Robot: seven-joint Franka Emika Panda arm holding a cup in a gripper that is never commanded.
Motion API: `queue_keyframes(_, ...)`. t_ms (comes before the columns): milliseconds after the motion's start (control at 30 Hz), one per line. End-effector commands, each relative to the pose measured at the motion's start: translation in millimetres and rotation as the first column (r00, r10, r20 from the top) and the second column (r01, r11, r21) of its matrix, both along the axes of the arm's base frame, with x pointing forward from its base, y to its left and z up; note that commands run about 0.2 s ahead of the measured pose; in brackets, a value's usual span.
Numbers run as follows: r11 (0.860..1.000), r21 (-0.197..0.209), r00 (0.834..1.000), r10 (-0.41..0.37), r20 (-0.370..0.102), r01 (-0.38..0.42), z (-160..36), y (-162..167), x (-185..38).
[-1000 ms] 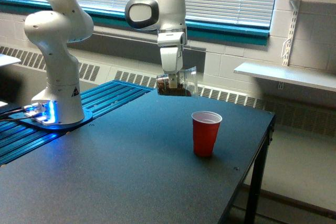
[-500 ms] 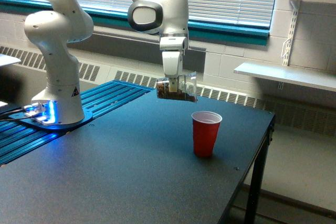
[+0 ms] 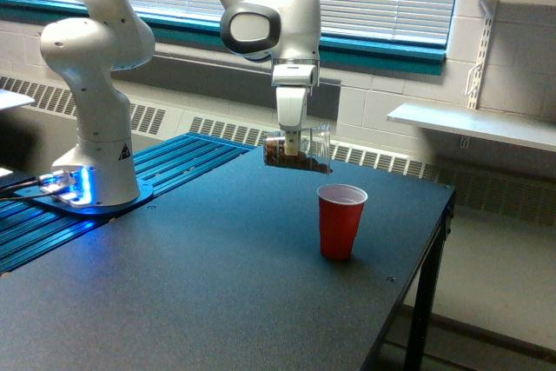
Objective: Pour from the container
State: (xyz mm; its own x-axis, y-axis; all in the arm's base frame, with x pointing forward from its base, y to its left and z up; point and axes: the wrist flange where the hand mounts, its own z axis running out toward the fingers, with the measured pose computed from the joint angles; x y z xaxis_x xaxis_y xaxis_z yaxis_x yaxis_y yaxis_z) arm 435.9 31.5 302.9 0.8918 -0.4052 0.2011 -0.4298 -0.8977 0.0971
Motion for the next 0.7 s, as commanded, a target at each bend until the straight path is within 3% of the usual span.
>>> queue_keyframes(33, 0.999, -0.014, 0.999, -0.051, 0.004, 0.051, 1.5, 4.7, 6.1)
queue_keyframes(700, 0.997, -0.055, 0.998, -0.052, -0.024, 0.051, -3.1, 14.1, 17.8)
